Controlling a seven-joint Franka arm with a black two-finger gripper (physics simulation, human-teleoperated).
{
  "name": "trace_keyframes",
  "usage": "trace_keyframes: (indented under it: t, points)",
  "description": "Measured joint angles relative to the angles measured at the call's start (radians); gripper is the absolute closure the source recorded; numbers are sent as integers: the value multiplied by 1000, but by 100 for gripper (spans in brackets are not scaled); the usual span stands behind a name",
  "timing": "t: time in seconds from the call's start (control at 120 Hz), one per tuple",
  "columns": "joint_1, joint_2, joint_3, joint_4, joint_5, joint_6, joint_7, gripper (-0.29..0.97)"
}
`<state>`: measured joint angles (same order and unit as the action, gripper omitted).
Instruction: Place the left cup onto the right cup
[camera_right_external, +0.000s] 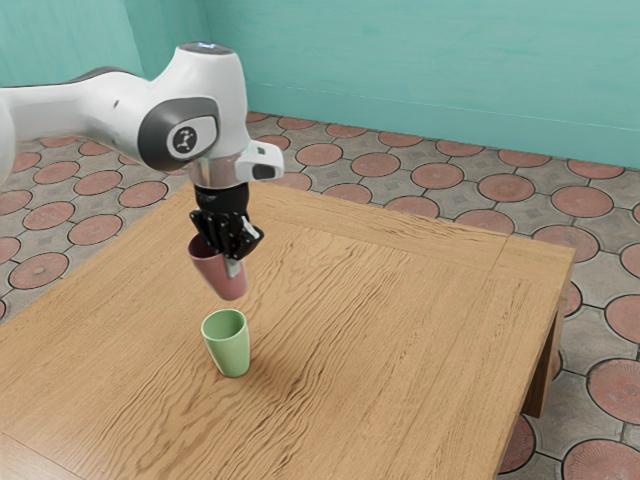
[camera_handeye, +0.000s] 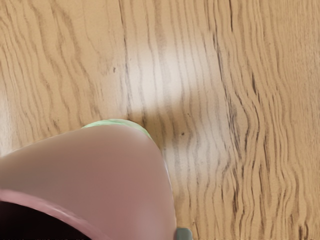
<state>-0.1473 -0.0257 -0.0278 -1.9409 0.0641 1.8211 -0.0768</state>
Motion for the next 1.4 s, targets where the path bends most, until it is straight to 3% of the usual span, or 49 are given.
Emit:
trace_keyframes:
  t: [0.508, 1.008, 1.4]
  points:
    - [-9, 25, 12, -1, -3, -57, -63, 79]
    - [38, 92, 16, 10, 7, -20, -86, 79]
    - [26, 144, 14, 41, 15, 3, -97, 78]
